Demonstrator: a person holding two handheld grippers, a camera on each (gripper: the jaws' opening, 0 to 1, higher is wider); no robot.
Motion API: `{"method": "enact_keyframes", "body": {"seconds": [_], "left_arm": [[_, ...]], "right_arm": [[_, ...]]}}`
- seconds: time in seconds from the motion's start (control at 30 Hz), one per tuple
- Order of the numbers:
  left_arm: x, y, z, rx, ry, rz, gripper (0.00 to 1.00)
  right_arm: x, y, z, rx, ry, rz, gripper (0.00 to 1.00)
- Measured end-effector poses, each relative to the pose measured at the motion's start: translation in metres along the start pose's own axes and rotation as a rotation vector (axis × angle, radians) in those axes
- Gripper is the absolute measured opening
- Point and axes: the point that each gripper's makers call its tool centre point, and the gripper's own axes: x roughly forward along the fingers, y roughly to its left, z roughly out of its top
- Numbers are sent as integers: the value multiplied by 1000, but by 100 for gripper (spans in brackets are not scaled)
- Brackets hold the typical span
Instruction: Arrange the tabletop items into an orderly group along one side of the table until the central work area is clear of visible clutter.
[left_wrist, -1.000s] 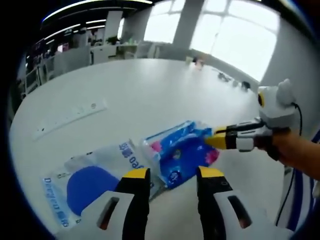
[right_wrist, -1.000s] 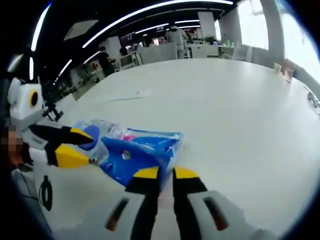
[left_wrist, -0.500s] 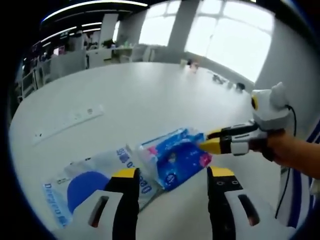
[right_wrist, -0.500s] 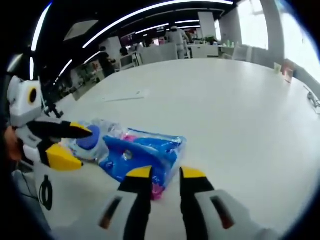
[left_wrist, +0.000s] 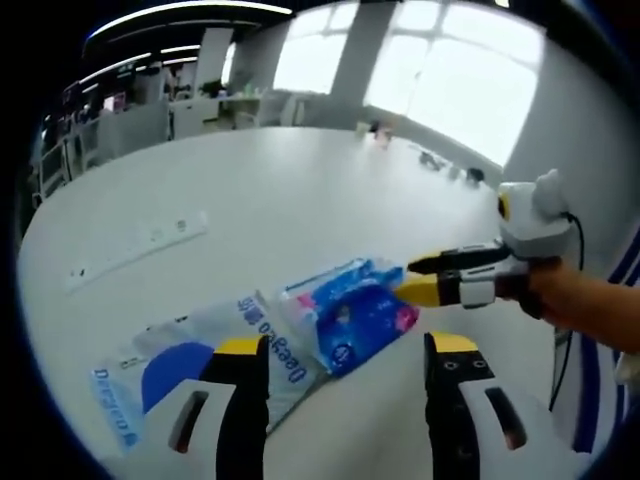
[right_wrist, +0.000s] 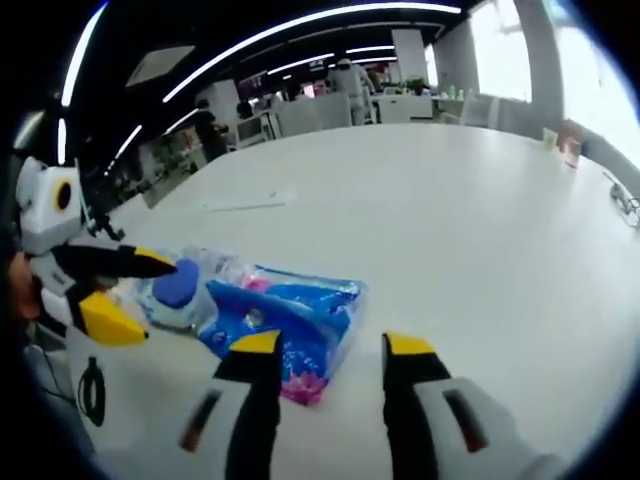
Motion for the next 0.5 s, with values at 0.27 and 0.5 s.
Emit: {"method": "enact_keyframes", "body": {"seconds": [0.27, 0.5], "left_arm": [[-9, -1, -1, -5, -12, -34, 68], [-25, 4, 0, -9, -26, -56, 70]], "right_arm": [[-12, -2, 10, 20, -57, -19, 55], [-21, 7, 17, 35, -86, -17, 59]]}}
